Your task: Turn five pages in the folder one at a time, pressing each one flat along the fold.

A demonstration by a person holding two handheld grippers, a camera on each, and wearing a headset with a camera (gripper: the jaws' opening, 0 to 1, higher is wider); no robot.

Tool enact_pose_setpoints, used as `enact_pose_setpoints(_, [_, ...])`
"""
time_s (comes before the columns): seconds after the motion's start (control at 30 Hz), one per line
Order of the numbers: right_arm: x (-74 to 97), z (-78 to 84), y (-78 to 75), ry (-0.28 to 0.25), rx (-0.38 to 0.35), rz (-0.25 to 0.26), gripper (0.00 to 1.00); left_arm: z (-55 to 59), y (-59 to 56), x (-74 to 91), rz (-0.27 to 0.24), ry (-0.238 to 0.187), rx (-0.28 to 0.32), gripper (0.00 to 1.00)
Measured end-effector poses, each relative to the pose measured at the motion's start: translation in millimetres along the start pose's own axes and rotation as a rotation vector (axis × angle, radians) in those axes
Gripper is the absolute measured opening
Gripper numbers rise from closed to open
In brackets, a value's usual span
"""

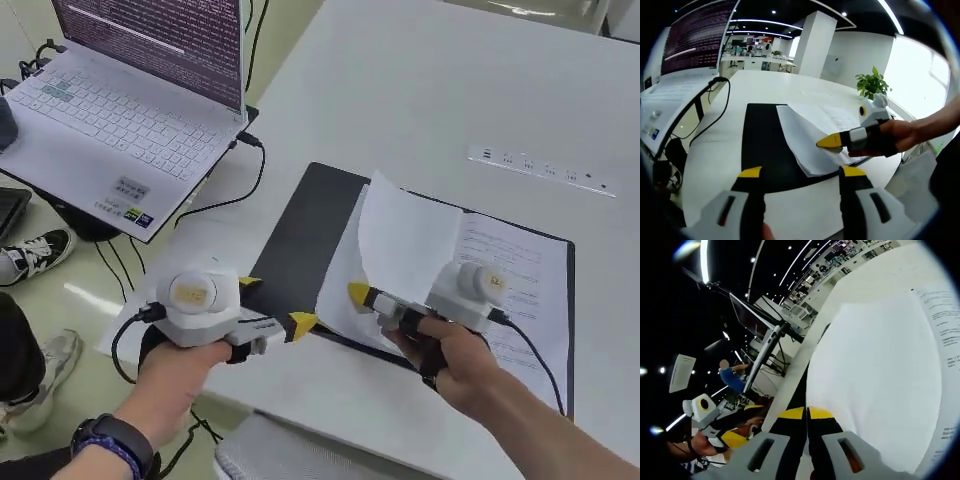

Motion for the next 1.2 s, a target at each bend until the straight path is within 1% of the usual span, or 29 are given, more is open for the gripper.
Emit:
enact_pose_setpoints(0.07, [-2.9, 2.8, -4.9, 0.008, -0.008, 0.011, 0.0, -0.7, -0.6, 1.3, 0.001, 0.001, 0.0, 0.6])
enact_pose_setpoints(0.17, [-4.9, 5.7, -6.0, 0.007, -0.031, 0.024, 0.0, -1.5, 0.1, 1.0, 0.003, -0.001, 0.004, 0.61])
enact_pose_setpoints(0.27, [-8.8, 10.6, -12.8, 0.014, -0.033, 0.041, 0.01, -1.0, -1.2, 0.2, 0.01, 0.001, 0.003, 0.62])
enact_pose_setpoints(0.4, [-10.9, 14.3, -16.8, 0.017, -0.053, 0.055, 0.03, -1.7, -4.1, -0.5, 0.015, 0.003, 0.002, 0.63])
enact_pose_setpoints(0.53, [-14.2, 17.0, -23.5, 0.028, -0.051, 0.068, 0.06, -3.1, -4.7, -2.2, 0.016, 0.0, 0.007, 0.63])
enact_pose_setpoints(0.6, [-13.9, 17.0, -25.3, 0.023, -0.049, 0.075, 0.05, -2.1, -6.0, -3.1, 0.019, 0.005, 0.001, 0.63])
enact_pose_setpoints(0.63, [-14.0, 17.0, -24.6, 0.02, -0.047, 0.073, 0.07, -1.8, -6.3, -3.4, 0.021, 0.007, 0.0, 0.63])
enact_pose_setpoints(0.67, [-14.7, 16.2, -22.0, 0.011, -0.034, 0.058, 0.1, -1.4, -6.5, -3.9, 0.022, 0.01, -0.003, 0.63])
enact_pose_setpoints(0.7, [-16.4, 15.7, -17.5, -0.001, -0.025, 0.035, 0.16, -1.4, -6.6, -3.9, 0.022, 0.01, -0.004, 0.63])
enact_pose_setpoints(0.77, [-17.1, 18.3, -10.9, -0.002, -0.027, 0.013, 0.23, -1.4, -6.7, -4.0, 0.023, 0.009, -0.006, 0.64])
enact_pose_setpoints(0.83, [-18.1, 17.8, -11.0, -0.004, -0.028, -0.002, 0.29, -1.1, -6.7, -4.5, 0.025, 0.011, -0.008, 0.64])
enact_pose_setpoints(0.9, [-17.4, 18.6, -6.4, 0.0, -0.027, -0.022, 0.34, -0.8, -7.2, -5.3, 0.028, 0.011, -0.011, 0.64])
enact_pose_setpoints(1.0, [-13.0, 15.9, 0.6, 0.017, -0.001, -0.054, 0.41, -0.9, -9.5, -6.0, 0.032, 0.014, -0.02, 0.65])
enact_pose_setpoints(1.1, [-3.9, 9.9, 7.5, 0.013, 0.016, -0.067, 0.46, -2.1, -10.4, -7.6, 0.038, 0.012, -0.029, 0.65])
enact_pose_setpoints(1.2, [6.5, 5.1, 8.8, 0.002, 0.033, -0.072, 0.46, -3.8, -13.2, -10.3, 0.046, 0.01, -0.037, 0.65])
Point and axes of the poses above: the centre of the closed fingertips' face, and the gripper's own axes: x roughly backward along the fingers, y roughly to its left, z roughly out of its underside, the point moved 4 cm from there along x, roughly backward along the fingers, and after that the axes turned 10 degrees about -z, right-handed, at the moved point
